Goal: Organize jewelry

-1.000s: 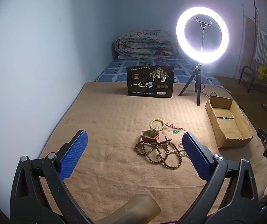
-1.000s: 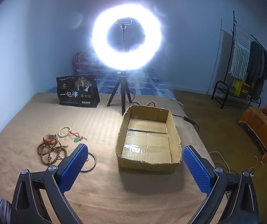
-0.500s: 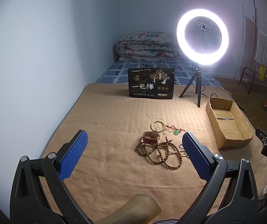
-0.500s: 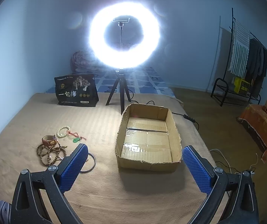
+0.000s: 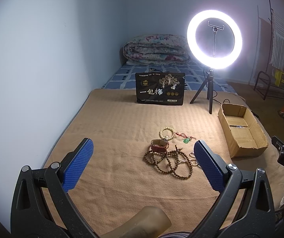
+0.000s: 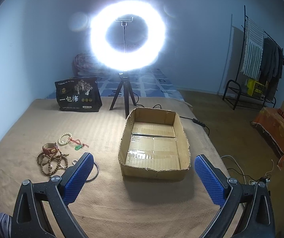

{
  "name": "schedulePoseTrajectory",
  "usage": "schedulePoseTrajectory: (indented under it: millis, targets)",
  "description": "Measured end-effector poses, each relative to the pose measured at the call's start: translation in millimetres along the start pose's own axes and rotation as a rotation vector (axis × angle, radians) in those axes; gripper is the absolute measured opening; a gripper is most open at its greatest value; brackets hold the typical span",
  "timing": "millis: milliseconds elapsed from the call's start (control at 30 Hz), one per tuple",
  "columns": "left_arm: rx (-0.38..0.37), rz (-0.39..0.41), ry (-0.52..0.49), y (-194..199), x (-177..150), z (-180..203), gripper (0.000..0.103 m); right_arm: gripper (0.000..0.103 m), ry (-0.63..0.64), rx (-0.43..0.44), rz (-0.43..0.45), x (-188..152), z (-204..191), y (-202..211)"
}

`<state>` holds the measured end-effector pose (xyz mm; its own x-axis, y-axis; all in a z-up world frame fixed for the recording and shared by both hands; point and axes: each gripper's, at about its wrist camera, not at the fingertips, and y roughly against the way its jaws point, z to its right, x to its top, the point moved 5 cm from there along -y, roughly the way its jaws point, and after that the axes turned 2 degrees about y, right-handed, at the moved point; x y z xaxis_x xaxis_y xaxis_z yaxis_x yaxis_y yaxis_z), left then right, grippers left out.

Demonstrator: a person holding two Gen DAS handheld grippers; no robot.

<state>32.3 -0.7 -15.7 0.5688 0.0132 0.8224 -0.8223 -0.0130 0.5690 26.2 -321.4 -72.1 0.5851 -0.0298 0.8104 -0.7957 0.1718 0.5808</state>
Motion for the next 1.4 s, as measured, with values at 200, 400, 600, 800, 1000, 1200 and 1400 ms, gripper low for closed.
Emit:
schedulePoseTrajectory:
  millis: [200, 400, 600, 800, 1000, 1200, 1400]
  targets:
    - [-0.001, 0.002, -0.005, 3.0, 0.5, 3.0, 0.103, 0.103, -0.007, -0.002, 0.001, -1.0, 1.7, -0.6]
    - [0.001, 0.001, -0.001, 3.2, 0.6, 4.4, 0.103, 0.103, -0.005, -0.002, 0.0, -1.2, 2.4, -1.1]
    - [0.001, 0.002, -0.002, 3.2, -0.3, 4.0, 0.103, 0.103, -0.005, -0.003, -0.003, -1.6, 1.7, -1.9]
    - [0.001, 0.003, -0.002, 2.7, -1.3, 3.8, 0.103, 0.103, -0.007, -0.004, -0.005, -2.5, 2.8, -2.3]
    - [0.002, 0.003, -0.002, 2.8, -1.4, 3.8, 0.103, 0.103, -0.008, -0.002, -0.01, -3.7, 3.4, -4.1]
    - [0.001, 0.002, -0.001, 2.8, -1.8, 4.4, 0.103, 0.103, -0.002, 0.001, -0.017, -4.5, 2.1, -5.8]
    - [-0.002, -0.01, 0.002, -3.6, -5.0, 4.5, 0.103, 0.103, -0.003, 0.005, -0.032, -6.0, 1.6, -9.0]
